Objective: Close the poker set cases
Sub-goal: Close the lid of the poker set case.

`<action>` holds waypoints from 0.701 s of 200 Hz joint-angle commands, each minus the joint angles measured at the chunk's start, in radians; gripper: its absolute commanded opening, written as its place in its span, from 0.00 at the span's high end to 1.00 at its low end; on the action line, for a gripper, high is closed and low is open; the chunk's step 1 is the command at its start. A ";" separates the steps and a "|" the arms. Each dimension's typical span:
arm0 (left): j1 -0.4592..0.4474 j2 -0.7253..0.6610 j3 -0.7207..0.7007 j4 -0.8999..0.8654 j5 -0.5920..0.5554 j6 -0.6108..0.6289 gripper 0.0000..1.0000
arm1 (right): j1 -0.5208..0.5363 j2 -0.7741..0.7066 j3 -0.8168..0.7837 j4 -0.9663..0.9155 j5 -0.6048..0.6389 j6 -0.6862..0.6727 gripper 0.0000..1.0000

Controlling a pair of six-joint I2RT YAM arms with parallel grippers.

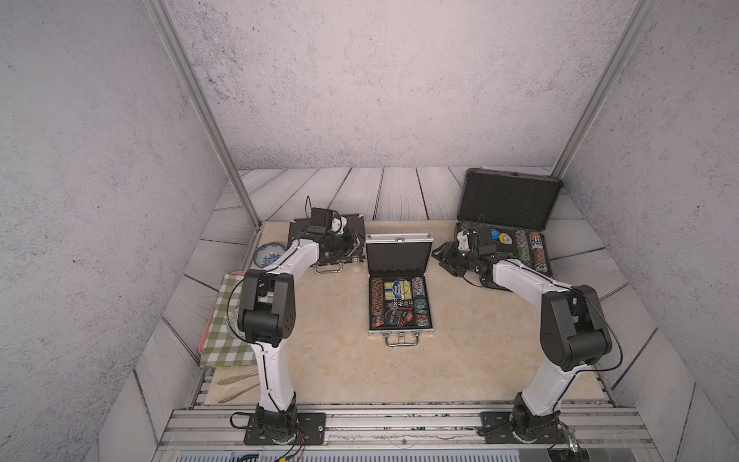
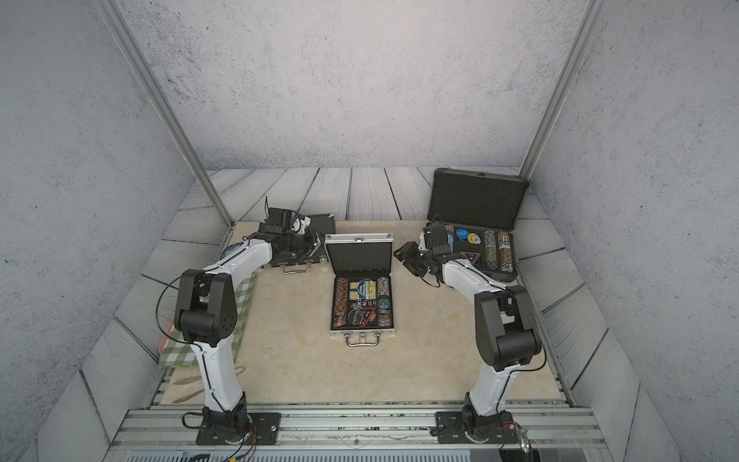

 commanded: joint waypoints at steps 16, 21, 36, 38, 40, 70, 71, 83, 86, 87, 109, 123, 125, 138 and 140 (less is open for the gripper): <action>0.000 -0.076 -0.022 -0.024 0.045 0.054 0.53 | 0.004 0.036 -0.018 0.032 -0.050 0.037 0.45; 0.001 -0.080 -0.029 -0.023 0.040 0.054 0.53 | 0.005 0.031 -0.029 0.036 -0.049 0.040 0.45; 0.001 -0.086 -0.036 -0.023 0.040 0.057 0.53 | 0.004 0.011 -0.064 0.036 -0.040 0.041 0.45; -0.001 -0.086 -0.037 -0.023 0.041 0.057 0.53 | 0.004 0.010 -0.066 0.036 -0.040 0.041 0.45; -0.001 -0.086 -0.037 -0.023 0.043 0.057 0.53 | 0.004 0.009 -0.071 0.036 -0.040 0.043 0.45; -0.003 -0.106 -0.071 -0.021 0.045 0.058 0.54 | 0.005 -0.026 -0.141 0.064 -0.035 0.053 0.45; -0.003 -0.107 -0.073 -0.021 0.044 0.058 0.54 | 0.005 -0.026 -0.141 0.064 -0.035 0.053 0.45; -0.002 -0.116 -0.090 -0.015 0.039 0.059 0.54 | 0.007 -0.024 -0.152 0.085 -0.046 0.060 0.45; -0.002 -0.118 -0.093 -0.014 0.039 0.057 0.54 | 0.007 -0.022 -0.151 0.085 -0.050 0.062 0.45; -0.002 -0.117 -0.094 -0.014 0.040 0.057 0.54 | 0.007 -0.022 -0.151 0.085 -0.050 0.063 0.45; -0.007 -0.127 -0.118 -0.009 0.040 0.052 0.54 | 0.006 -0.020 -0.164 0.151 -0.083 0.111 0.45; -0.010 -0.137 -0.135 -0.009 0.035 0.054 0.54 | 0.008 -0.024 -0.175 0.196 -0.104 0.146 0.45; -0.011 -0.139 -0.138 -0.009 0.035 0.054 0.54 | 0.008 -0.025 -0.176 0.198 -0.106 0.149 0.45; -0.012 -0.147 -0.151 -0.009 0.033 0.056 0.54 | 0.007 -0.033 -0.187 0.216 -0.117 0.164 0.46; -0.012 -0.149 -0.153 -0.009 0.032 0.057 0.54 | 0.008 -0.035 -0.189 0.217 -0.117 0.166 0.45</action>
